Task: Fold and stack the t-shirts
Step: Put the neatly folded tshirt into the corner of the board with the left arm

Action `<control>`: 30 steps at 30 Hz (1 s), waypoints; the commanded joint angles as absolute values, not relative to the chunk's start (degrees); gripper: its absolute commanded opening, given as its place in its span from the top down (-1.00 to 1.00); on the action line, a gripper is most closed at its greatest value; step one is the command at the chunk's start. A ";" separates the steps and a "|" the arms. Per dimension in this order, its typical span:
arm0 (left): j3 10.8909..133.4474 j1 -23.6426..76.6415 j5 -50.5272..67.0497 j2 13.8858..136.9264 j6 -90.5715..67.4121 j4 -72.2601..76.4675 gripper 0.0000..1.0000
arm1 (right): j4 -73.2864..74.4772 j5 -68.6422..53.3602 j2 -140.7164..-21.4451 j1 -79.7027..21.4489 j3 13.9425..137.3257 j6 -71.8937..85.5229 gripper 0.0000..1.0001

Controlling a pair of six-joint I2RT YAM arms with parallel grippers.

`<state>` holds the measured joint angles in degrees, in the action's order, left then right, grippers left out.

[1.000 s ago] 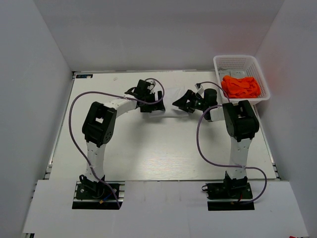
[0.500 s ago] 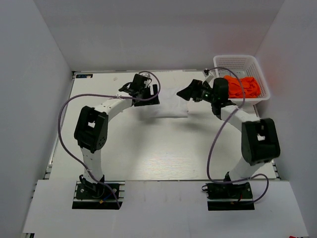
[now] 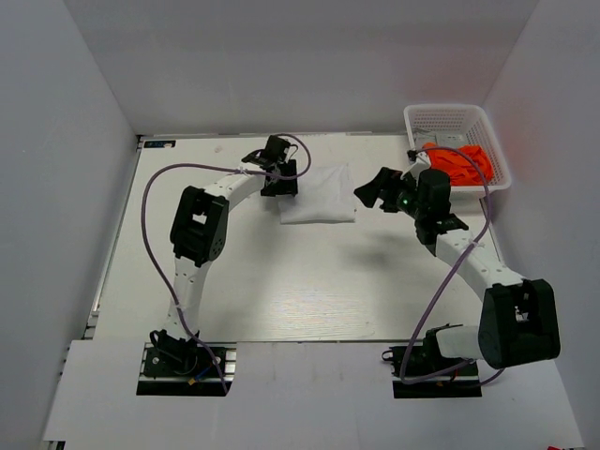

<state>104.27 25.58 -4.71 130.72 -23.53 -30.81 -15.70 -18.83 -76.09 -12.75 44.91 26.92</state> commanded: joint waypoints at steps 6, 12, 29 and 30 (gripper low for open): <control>111.87 26.37 -9.39 135.43 -19.70 -38.66 0.90 | -9.06 -7.22 -70.58 -12.40 43.77 23.91 -0.80; 116.02 23.30 -28.89 133.60 -17.40 -43.33 1.00 | -8.53 -4.13 -68.99 -12.39 42.10 23.12 -0.80; 116.00 4.06 -42.80 133.32 10.80 -23.39 1.00 | -7.03 -4.22 -78.83 -12.39 47.54 21.00 -0.80; 116.97 3.43 -42.80 134.03 11.59 -22.86 1.00 | -6.42 -4.13 -79.36 -12.22 48.51 20.83 -0.80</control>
